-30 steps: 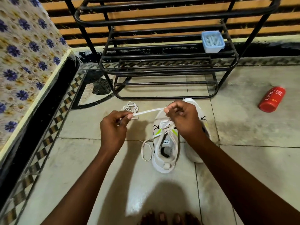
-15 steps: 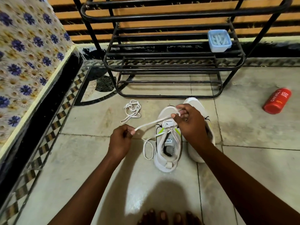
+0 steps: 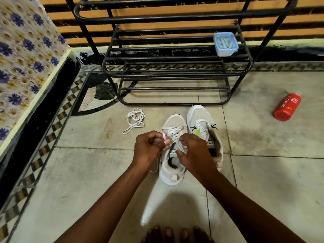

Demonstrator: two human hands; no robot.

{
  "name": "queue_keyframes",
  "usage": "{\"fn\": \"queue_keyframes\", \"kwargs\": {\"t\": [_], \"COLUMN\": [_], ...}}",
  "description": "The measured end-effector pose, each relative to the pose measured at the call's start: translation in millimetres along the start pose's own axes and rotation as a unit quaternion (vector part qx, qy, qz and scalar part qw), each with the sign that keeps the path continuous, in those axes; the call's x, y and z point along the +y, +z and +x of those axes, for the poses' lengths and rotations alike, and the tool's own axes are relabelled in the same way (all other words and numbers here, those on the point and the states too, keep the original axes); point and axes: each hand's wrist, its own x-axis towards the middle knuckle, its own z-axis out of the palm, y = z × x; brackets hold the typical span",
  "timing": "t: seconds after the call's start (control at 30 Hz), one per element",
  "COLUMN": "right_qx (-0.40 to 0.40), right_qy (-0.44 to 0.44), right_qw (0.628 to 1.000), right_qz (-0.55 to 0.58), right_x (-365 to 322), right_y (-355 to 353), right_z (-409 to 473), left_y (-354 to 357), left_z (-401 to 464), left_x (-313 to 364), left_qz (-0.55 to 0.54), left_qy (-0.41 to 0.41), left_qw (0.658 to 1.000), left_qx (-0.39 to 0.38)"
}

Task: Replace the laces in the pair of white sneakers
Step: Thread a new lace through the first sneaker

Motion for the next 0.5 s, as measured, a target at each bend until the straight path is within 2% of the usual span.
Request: {"fn": "queue_keyframes", "kwargs": {"t": [0.1, 0.2, 0.37, 0.5], "right_qx": [0.031, 0.052, 0.084, 0.092], "right_qy": [0.029, 0.073, 0.106, 0.15], "right_qw": [0.999, 0.996, 0.988, 0.977], "right_qz": [-0.001, 0.024, 0.078, 0.118], "right_x": [-3.2, -8.0, -11.7, -12.1], "right_y": [5.2, 7.8, 6.3, 5.4], "right_z": [-5.2, -11.2, -12.3, -12.7], "left_y": [9.8, 18.5, 29.7, 36.6], "left_z": [-2.5, -3.3, -6.8, -6.2], "left_x": [1.9, -3.8, -6.3, -10.6], "left_qz": [0.003, 0.052, 0.103, 0.116], "left_qy": [0.001, 0.013, -0.001, -0.008], "left_qw": [1.0, 0.999, 0.993, 0.99], "left_qx": [0.003, 0.004, 0.061, 0.075]}}
